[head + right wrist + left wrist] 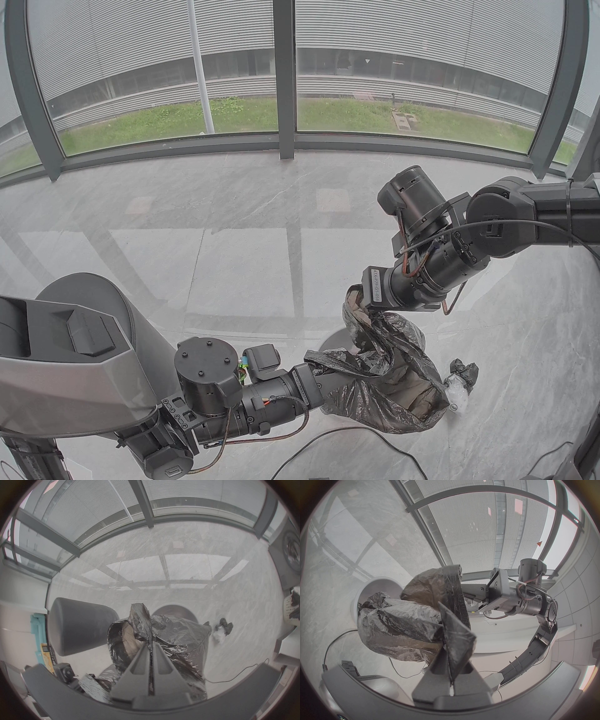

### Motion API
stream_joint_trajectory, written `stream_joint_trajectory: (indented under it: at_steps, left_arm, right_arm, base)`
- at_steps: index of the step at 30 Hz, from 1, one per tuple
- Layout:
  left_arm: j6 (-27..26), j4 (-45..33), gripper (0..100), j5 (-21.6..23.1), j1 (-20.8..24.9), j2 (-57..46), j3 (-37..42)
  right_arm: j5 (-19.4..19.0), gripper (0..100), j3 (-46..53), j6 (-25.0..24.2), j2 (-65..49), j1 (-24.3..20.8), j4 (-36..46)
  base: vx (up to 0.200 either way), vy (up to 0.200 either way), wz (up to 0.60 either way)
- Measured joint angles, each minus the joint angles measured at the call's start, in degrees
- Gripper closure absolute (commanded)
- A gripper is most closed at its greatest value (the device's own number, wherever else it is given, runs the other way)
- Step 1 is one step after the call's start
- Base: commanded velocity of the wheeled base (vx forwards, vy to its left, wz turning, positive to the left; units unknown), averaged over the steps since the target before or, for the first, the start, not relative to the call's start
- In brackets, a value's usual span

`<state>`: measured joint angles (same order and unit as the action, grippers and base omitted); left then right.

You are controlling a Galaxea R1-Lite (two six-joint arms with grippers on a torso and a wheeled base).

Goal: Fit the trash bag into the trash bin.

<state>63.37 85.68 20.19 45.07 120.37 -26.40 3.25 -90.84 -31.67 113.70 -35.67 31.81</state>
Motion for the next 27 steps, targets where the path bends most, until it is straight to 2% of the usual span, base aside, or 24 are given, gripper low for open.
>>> stream_joint_trajectory:
  at_steps: [4, 13, 18, 21, 27]
  left_arm:
    - [-0.26, 0.02, 100, -0.02, 0.02, -0.52, 0.26]
    - [-0.34, 0.00, 100, 0.01, 0.11, -0.91, 0.37]
    - [-0.37, -0.01, 100, 0.01, 0.11, -0.96, 0.34]
    - [-0.37, 0.00, 100, 0.00, 0.11, -1.05, 0.37]
    - [-0.39, -0.01, 100, -0.05, 0.38, -1.16, 0.48]
  right_arm:
    - [-1.51, 100, -3.23, -1.91, 1.45, -1.06, 0.18]
    - [-1.82, 100, -5.51, -2.78, 3.13, -1.67, 3.28]
    - [-1.91, 100, -5.85, -7.19, 2.97, -2.26, 6.67]
    - [-2.17, 100, -5.96, -8.05, 2.62, -2.74, 6.95]
    - [-4.69, 100, -5.84, -12.56, 1.71, -3.11, 7.14]
  base:
    - [0.000, 0.000, 0.00]
    - [0.000, 0.000, 0.00]
    - [0.000, 0.000, 0.00]
    - [0.000, 0.000, 0.00]
    - [0.000, 0.000, 0.00]
